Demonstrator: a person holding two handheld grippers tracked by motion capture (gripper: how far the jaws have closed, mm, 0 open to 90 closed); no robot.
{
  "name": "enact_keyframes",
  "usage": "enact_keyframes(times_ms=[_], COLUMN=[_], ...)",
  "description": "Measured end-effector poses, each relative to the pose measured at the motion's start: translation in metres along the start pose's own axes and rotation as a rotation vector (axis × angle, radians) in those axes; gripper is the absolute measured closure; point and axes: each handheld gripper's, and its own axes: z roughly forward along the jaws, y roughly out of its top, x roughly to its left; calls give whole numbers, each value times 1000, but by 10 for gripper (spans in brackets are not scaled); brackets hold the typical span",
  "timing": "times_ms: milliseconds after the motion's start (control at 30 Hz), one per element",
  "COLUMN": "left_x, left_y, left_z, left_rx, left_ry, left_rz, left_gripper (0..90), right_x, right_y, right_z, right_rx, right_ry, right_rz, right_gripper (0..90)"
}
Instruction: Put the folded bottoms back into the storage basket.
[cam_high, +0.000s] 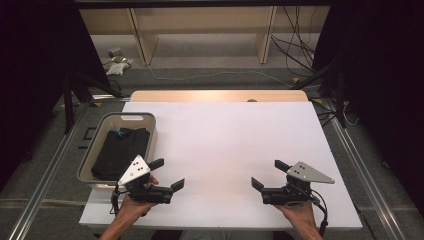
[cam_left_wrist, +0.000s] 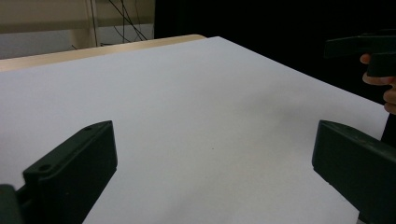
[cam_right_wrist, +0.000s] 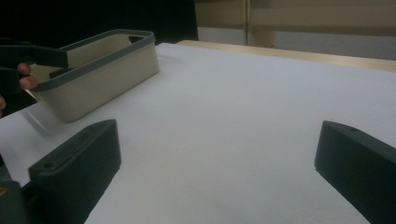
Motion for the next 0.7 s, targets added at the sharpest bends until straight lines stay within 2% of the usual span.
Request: enact_keyframes(times_ms=[67,700], left_x=[0,1], left_y=[0,0], left_z=[0,1], left_rx=[-2,-3], left_ry=[2,5], left_rz=[-11,-9], left_gripper=[0,0], right_x=[-1,-2], right_y=[0,4], right_z=[0,-3], right_rx=[1,-20], right_ry=[-3,-9], right_rz=[5,5], right_gripper=[12,11])
